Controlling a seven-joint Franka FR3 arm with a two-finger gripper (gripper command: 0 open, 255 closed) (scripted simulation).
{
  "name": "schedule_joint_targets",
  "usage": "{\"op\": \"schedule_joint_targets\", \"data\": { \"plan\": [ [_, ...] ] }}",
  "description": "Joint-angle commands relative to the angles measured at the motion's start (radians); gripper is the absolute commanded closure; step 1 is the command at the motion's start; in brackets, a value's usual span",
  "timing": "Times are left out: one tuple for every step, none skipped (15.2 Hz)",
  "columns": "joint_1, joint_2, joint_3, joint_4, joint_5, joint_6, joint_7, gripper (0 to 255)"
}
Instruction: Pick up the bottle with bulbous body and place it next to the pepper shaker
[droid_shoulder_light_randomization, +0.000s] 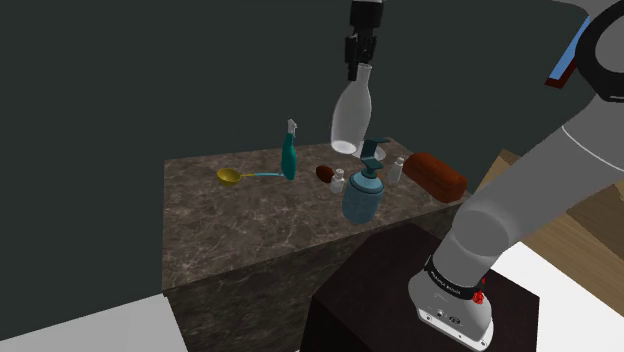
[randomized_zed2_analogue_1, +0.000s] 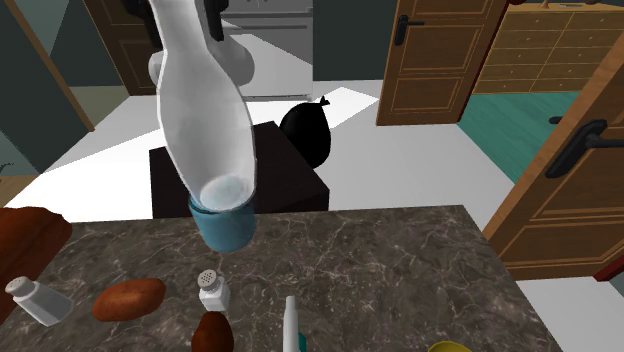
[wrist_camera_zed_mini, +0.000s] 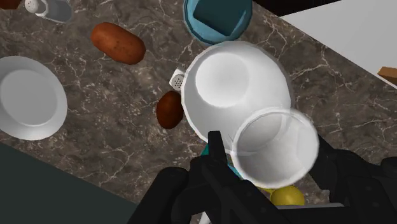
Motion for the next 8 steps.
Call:
{"op": "schedule_joint_targets", "data": {
  "plan": [
    [-0.016,-0.034,-0.029,-0.014,-0.010,-0.018,-0.047,255],
    [-0.023,-0.050,-0.044,-0.022,-0.016,-0.026,-0.069,255],
    [-0.030,-0.065,-0.058,-0.029,-0.022,-0.034,-0.091,255],
    [-0.038,-0.080,-0.073,-0.034,-0.029,-0.042,-0.114,255],
    [-0.045,-0.093,-0.088,-0.038,-0.036,-0.050,-0.136,255],
    [-0.052,-0.105,-0.103,-0.041,-0.043,-0.058,-0.159,255],
    [-0.059,-0.117,-0.118,-0.043,-0.051,-0.066,-0.181,255],
    [-0.066,-0.127,-0.134,-0.043,-0.060,-0.075,-0.204,255]
  ]
}}
